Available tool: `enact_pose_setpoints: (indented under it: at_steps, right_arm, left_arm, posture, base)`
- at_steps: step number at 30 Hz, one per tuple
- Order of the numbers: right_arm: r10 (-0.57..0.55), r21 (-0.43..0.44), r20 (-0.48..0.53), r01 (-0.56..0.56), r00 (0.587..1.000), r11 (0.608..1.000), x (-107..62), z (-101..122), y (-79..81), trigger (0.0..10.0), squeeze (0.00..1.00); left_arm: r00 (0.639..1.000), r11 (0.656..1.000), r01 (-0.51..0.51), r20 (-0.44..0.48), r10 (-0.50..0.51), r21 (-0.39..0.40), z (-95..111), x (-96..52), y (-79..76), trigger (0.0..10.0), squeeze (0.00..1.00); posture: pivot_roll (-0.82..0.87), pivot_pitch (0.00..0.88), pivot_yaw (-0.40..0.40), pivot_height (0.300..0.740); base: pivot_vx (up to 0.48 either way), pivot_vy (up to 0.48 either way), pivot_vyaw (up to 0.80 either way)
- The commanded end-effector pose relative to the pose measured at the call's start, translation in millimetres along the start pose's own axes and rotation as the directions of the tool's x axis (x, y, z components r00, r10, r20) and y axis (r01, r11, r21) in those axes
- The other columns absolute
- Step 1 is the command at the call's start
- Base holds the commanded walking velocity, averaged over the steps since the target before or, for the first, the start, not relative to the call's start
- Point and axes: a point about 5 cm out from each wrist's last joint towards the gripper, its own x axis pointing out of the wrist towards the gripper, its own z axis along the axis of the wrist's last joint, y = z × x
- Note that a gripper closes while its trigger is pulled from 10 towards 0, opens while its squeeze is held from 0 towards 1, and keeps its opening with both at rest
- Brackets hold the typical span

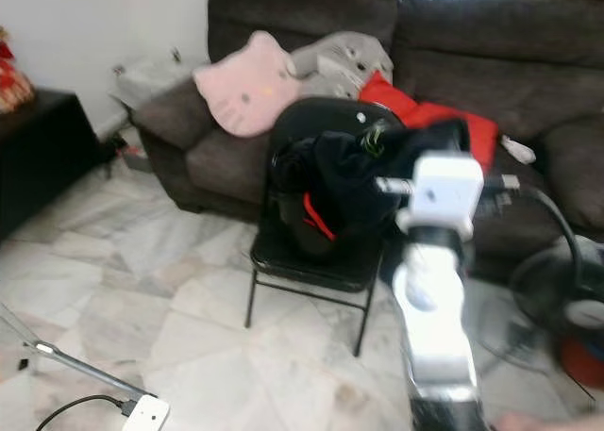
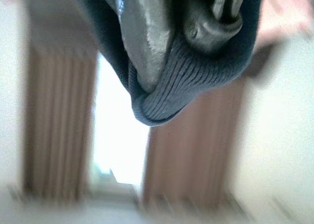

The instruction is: Hang hanger

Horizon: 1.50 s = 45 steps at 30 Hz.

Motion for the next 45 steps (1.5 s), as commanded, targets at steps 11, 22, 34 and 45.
enact_pose_setpoints:
  at_steps: [11,22,34,45]
  right_arm:
    - [0.408,0.358,0.353,-0.525,0.842,0.772,-0.2,89.7,69.9,10.0,0.0]
    - [0.142,0.279,-0.606,0.043,0.783,0.959,-61.8,-118.5,3.2,10.0,0.0]
    - [0.114,0.244,-0.787,0.137,0.607,0.96,-121.8,-165.6,-1.7,10.0,0.0]
    - [0.101,0.259,-0.709,0.124,0.698,0.958,-101.8,-157.1,-1.0,10.0,0.0]
  left_arm:
    - [1.0,1.0,-0.008,-0.027,0.007,-0.007,-7.2,-1.9,0.7,10.0,0.0]
    - [0.999,1.0,-0.001,-0.034,0.001,-0.005,-8.0,-1.8,-1.1,10.0,0.0]
    - [0.999,1.0,0.005,-0.052,-0.005,0.007,-12.9,-3.2,-1.3,10.0,0.0]
    - [0.999,1.0,0.007,-0.048,-0.006,0.009,-11.2,-2.7,-1.1,10.0,0.0]
  posture:
    - [-0.12,0.057,-0.002,0.74]
    - [-0.1,0.042,-0.002,0.74]
    - [-0.09,0.021,0.003,0.74]
    - [-0.09,0.045,-0.003,0.74]
  base:
    - [0.0,0.0,0.0]
    - [0.0,0.0,0.0]
    - [0.0,0.0,0.0]
    - [0.0,0.0,0.63]
